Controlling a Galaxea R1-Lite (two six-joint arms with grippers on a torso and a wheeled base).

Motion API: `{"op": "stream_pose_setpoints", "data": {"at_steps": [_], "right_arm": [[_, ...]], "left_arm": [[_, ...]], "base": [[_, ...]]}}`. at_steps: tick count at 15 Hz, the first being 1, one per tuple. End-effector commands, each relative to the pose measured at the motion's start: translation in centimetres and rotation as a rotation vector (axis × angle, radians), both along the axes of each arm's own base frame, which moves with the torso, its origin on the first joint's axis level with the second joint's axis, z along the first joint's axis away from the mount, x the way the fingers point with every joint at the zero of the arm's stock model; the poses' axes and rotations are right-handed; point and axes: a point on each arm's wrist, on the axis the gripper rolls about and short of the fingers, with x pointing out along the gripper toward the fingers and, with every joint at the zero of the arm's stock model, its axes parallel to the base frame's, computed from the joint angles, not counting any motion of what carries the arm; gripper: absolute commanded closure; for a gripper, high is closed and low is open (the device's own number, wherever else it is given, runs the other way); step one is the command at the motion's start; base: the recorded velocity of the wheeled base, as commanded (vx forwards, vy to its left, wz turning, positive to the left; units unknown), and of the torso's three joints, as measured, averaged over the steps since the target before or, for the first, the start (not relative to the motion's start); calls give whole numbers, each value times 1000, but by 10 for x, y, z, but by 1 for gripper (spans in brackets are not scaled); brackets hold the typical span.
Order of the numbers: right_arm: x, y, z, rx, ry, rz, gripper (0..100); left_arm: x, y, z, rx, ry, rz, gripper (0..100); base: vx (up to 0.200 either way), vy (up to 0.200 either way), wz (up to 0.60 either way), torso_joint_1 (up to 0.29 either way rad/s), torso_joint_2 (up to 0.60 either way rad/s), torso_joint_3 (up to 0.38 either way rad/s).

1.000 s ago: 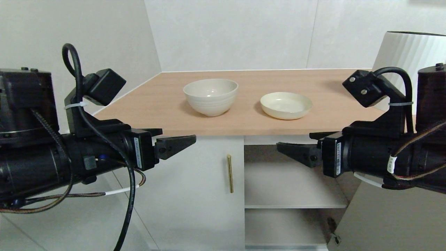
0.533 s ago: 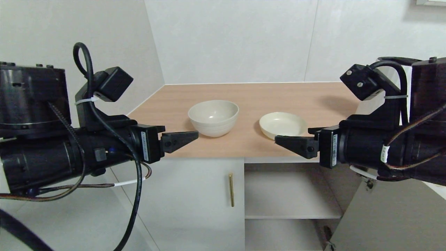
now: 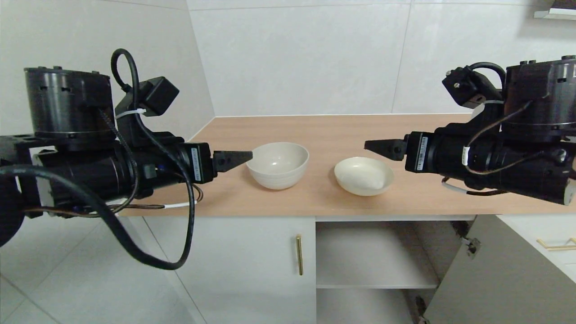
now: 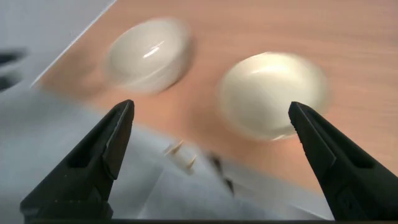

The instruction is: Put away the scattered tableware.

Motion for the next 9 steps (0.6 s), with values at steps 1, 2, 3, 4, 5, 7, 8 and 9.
{"op": "stream_pose_setpoints", "data": {"at_steps": [1, 2, 3, 4, 5, 7, 8, 9], "right_arm": [[40, -11, -16, -18, 61, -100, 0], [48, -10, -23, -40, 95, -118, 0], [52, -9, -27, -60, 117, -142, 0], [55, -8, -28, -87, 135, -185, 0], [58, -8, -31, -115, 150, -233, 0], [59, -6, -32, -132, 161, -250, 0], [58, -3, -33, -134, 161, -245, 0], [57, -2, -33, -135, 161, -243, 0]], "left_arm": [[28, 3, 2, -1, -1, 47, 0], [35, 1, 0, -2, 47, 69, 0], [39, 0, -3, 21, 115, 98, 0], [45, -1, -4, 45, 176, 125, 0], [49, -2, -3, 56, 220, 153, 0], [55, -4, -7, 46, 254, 177, 0], [58, -6, -9, 48, 258, 176, 0], [60, -8, -12, 54, 266, 176, 0]], "base": [[0, 0, 0, 0, 0, 0], [0, 0, 0, 0, 0, 0], [0, 0, 0, 0, 0, 0], [0, 0, 0, 0, 0, 0], [0, 0, 0, 0, 0, 0], [0, 0, 0, 0, 0, 0], [0, 0, 0, 0, 0, 0], [0, 0, 0, 0, 0, 0]]}}
